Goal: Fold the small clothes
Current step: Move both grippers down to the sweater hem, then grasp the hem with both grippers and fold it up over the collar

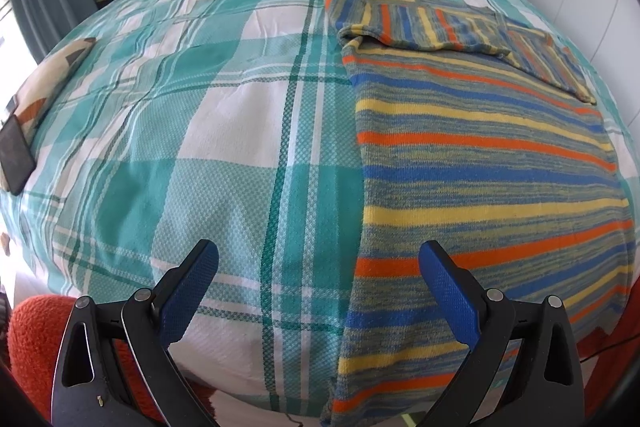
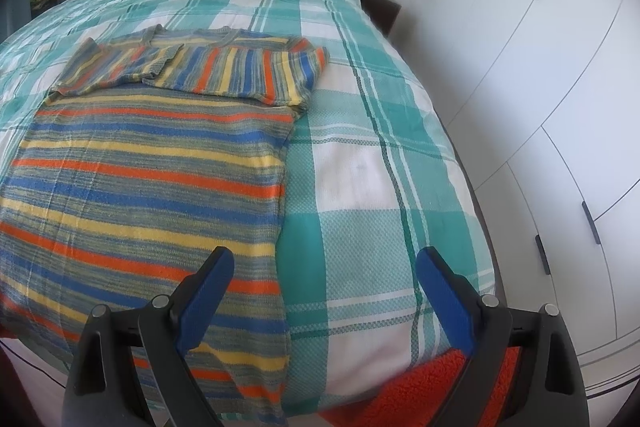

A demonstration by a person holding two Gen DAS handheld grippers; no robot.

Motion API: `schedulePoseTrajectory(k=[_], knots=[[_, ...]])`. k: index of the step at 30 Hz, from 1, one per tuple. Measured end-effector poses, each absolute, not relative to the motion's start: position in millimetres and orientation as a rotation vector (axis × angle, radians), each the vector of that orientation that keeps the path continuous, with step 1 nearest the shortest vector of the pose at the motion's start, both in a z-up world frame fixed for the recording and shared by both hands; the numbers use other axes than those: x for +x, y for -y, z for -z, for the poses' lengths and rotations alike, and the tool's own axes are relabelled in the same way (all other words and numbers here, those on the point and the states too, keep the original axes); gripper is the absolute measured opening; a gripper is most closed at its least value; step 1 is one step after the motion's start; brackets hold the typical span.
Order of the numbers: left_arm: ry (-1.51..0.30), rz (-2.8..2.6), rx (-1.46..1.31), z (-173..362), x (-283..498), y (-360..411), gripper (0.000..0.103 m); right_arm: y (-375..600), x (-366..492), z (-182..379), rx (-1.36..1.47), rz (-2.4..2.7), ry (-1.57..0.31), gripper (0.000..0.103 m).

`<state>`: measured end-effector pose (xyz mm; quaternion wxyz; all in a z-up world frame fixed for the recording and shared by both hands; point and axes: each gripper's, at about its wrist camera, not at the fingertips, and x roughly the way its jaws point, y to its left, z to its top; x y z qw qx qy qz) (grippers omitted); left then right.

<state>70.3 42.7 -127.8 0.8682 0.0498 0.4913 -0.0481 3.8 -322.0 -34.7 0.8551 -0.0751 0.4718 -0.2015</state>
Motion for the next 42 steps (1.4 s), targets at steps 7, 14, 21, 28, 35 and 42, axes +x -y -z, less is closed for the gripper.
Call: schedulePoseTrajectory(k=[7, 14, 21, 28, 35, 42], knots=[[-1.062, 0.069, 0.113, 133, 72, -48, 0.101, 326, 3, 36, -0.137, 0.423, -0.997, 0.092], [-1.110, 0.049, 0.053, 139, 75, -63, 0.101, 348, 1, 35, -0.060, 0.463, -1.005, 0.091], [-1.176, 0.091, 0.056, 141, 64, -62, 0.101, 367, -2, 36, 0.039, 0.440, -1.031, 0.091], [-1.357, 0.257, 0.041, 159, 42, -51, 0.100, 395, -11, 41, 0.263, 0.184, -1.198, 0.092], [-1.456, 0.319, 0.164, 177, 30, -23, 0.077, 368, -21, 87, 0.345, -0.076, -1.492, 0.091], [-1.545, 0.328, 0.159, 190, 18, -21, 0.007, 332, -20, 146, 0.295, -0.165, -1.685, 0.006]])
